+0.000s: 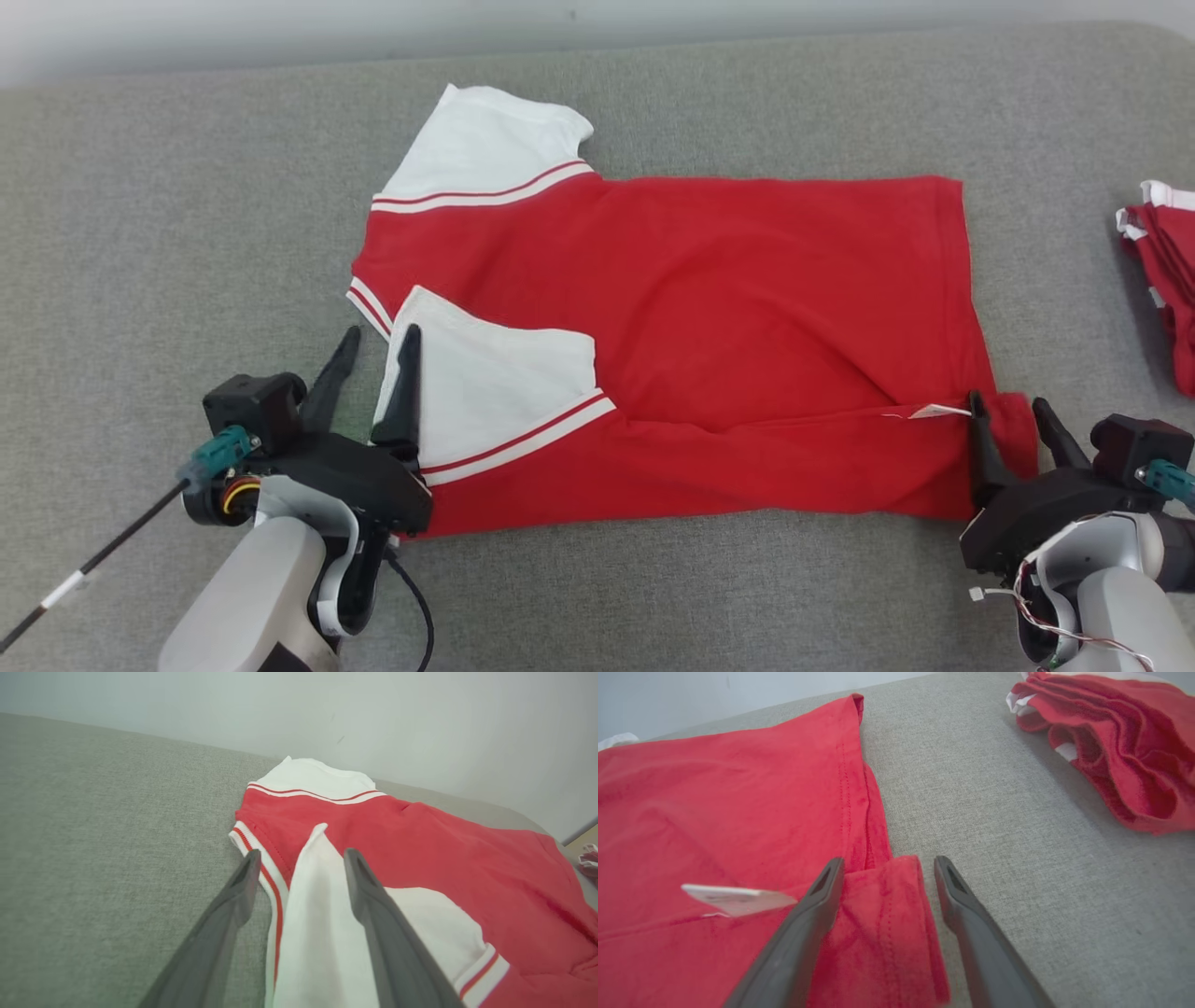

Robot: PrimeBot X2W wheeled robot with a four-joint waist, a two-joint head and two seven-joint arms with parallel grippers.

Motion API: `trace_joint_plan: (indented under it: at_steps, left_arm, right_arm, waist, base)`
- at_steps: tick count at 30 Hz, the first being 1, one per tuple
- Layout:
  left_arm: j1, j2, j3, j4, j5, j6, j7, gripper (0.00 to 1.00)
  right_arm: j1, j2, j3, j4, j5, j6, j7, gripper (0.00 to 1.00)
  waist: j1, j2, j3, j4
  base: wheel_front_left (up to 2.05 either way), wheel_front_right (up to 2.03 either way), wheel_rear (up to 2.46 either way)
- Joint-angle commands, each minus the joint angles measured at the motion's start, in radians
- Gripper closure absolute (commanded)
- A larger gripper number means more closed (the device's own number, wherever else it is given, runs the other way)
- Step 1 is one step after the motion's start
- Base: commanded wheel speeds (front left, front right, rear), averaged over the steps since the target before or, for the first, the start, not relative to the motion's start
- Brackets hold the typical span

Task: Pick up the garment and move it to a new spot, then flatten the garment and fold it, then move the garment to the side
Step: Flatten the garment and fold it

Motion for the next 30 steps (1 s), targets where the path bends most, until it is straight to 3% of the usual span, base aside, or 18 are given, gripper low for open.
trace_joint_plan:
  at_steps: [1, 9, 13, 19, 30]
  left_arm:
    - [0.000, 0.000, 0.000, 0.006, 0.015, 0.007, -0.009, 0.00]
    - [0.110, 0.021, 0.048, -0.036, 0.112, 0.060, -0.014, 0.00]
    - [0.201, 0.046, 0.023, -0.085, 0.188, 0.083, -0.014, 0.00]
    - [0.301, 0.064, -0.005, -0.130, 0.262, 0.150, -0.014, 0.00]
    - [0.302, 0.033, -0.011, -0.083, 0.251, 0.210, 0.022, 0.00]
  right_arm:
    - [0.011, 0.003, -0.008, 0.000, -0.002, -0.003, 0.002, 0.00]
    - [0.102, 0.012, -0.071, -0.071, 0.006, -0.003, 0.053, 0.00]
    - [0.154, 0.017, -0.078, -0.147, -0.013, -0.003, 0.071, 0.00]
    - [0.222, 0.036, -0.079, -0.247, -0.054, -0.003, 0.064, 0.00]
    - [0.190, 0.053, -0.063, -0.167, -0.114, -0.003, 0.122, 0.00]
  waist:
    - [-0.0001, -0.0001, -0.015, 0.004]
    - [-0.0001, -0.0001, -0.087, 0.007]
    - [-0.0001, -0.0001, -0.111, 0.007]
    - [-0.0001, -0.0001, -0.121, 0.010]
    - [-0.0001, -0.0001, -0.101, 0.013]
  base:
    - [0.00, 0.00, 0.00]
    - [0.00, 0.00, 0.00]
    - [0.00, 0.00, 0.00]
    - [0.00, 0.00, 0.00]
    - [0.00, 0.00, 0.00]
